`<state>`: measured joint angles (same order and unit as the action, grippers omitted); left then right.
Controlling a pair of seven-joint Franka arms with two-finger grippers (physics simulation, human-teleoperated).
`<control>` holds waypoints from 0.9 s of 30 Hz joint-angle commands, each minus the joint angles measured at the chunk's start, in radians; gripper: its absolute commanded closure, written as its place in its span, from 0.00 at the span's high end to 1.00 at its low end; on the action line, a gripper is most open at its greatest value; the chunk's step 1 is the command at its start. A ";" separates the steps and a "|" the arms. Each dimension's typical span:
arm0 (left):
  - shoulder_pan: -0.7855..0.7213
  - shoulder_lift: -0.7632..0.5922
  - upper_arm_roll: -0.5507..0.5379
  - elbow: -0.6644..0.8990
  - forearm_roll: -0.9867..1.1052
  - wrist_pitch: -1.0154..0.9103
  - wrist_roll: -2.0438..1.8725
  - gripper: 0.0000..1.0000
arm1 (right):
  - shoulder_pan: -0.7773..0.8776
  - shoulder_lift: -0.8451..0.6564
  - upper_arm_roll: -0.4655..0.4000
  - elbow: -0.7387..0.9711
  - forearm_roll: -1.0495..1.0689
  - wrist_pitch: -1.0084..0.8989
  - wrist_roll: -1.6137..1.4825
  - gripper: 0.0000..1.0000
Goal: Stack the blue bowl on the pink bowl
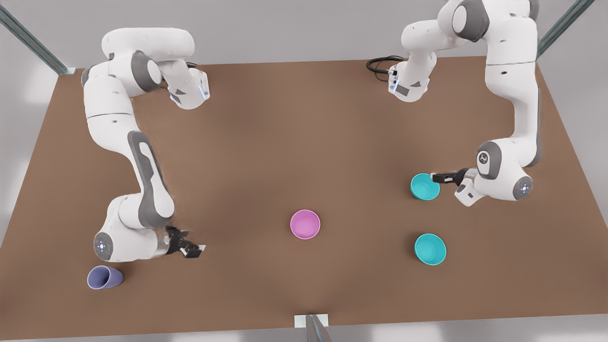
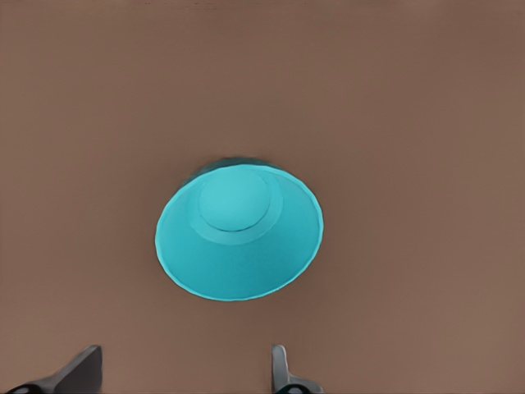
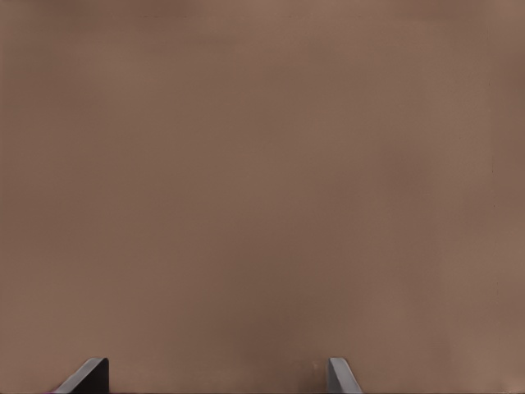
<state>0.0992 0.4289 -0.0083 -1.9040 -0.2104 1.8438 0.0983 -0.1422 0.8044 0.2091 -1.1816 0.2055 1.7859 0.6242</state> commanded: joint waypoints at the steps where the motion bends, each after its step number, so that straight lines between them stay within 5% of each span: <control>1: 0.000 0.025 0.004 -0.017 -0.072 0.393 0.311 1.00 | -0.100 -0.097 -0.002 0.054 -0.244 -0.428 -0.725 1.00; 5: 0.002 0.083 0.008 -0.023 -0.072 0.393 0.311 1.00 | -0.126 -0.439 0.007 0.106 -0.360 -0.531 -0.862 1.00; 8: -0.007 0.106 0.014 -0.029 -0.072 0.393 0.311 1.00 | -0.097 -0.544 -0.011 0.146 -0.359 -0.631 -0.857 1.00; 10: -0.006 0.106 0.017 -0.036 -0.072 0.390 0.311 0.72 | -0.040 -0.576 -0.077 0.117 -0.348 -0.623 -0.857 1.00; 12: -0.006 0.106 0.025 -0.041 -0.073 0.384 0.305 0.26 | -0.039 -0.637 -0.077 0.008 -0.347 -0.576 -0.851 1.00; 13: -0.006 0.106 0.025 -0.043 -0.073 0.379 0.299 0.21 | -0.034 -0.660 -0.077 -0.033 -0.345 -0.553 -0.851 1.00; 24: -0.052 -0.012 0.030 -0.029 -0.072 0.256 0.169 0.21 | -0.036 -0.668 -0.080 -0.072 -0.325 -0.536 -0.853 1.00; 27: -0.217 -0.082 0.030 0.002 -0.095 0.256 -0.093 0.21 | -0.034 -0.668 -0.089 -0.072 -0.321 -0.534 -0.853 1.00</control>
<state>-0.0882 0.3657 0.0221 -1.9001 -0.2881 2.1364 0.2494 -0.1782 0.1376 0.1204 -1.2537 -0.1176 1.2540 -0.0383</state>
